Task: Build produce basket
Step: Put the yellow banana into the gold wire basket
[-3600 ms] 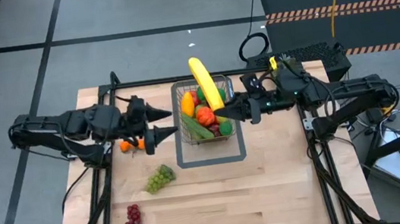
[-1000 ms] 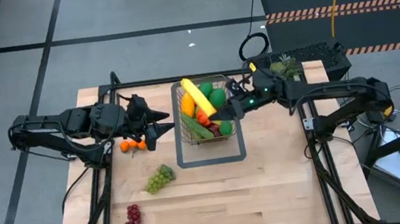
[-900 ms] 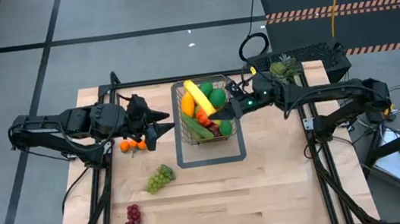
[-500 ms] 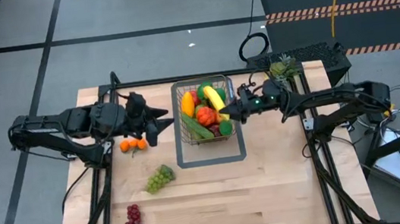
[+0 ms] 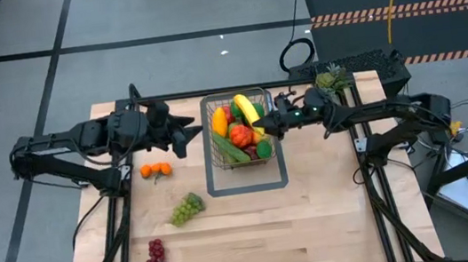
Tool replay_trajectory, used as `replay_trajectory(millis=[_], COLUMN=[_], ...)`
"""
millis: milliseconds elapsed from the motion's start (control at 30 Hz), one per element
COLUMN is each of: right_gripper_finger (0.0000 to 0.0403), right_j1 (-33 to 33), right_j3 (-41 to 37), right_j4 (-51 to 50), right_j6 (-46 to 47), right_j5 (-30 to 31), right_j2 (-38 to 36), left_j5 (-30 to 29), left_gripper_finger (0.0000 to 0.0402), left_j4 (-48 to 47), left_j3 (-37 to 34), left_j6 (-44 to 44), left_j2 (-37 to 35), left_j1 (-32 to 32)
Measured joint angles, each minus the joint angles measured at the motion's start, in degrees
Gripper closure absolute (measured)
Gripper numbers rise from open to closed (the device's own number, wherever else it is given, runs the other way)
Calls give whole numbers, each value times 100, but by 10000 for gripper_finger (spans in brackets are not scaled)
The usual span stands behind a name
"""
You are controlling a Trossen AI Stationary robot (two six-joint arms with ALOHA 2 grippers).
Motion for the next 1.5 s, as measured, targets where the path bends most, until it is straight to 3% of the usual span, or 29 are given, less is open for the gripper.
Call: replay_trajectory(millis=[400, 767, 967, 1067, 1267, 1500], right_gripper_finger=[258, 181, 164, 165, 185, 198], right_j1=[-113, -202, -271, -339, -560, -678], right_j3=[726, 729, 729, 729, 729, 729], right_j4=[78, 23, -15, -295, -1899, -3316], right_j6=[217, 145, 116, 49, -638, -1107], right_j5=[-321, -479, -685, -923, -1093, -564], right_j2=[1071, 1029, 996, 846, 100, -980], left_j5=[62, 66, 70, 69, 68, 66], left_gripper_finger=[167, 167, 167, 167, 167, 167], left_j4=[132, 119, 113, 113, 113, 108], left_j3=[0, 0, 0, 0, 0, 0], left_j6=[-132, -93, -109, -134, -145, -39], left_j2=[2, 2, 2, 2, 2, 2], left_j1=[122, -166, -349, -461, -638, -697])
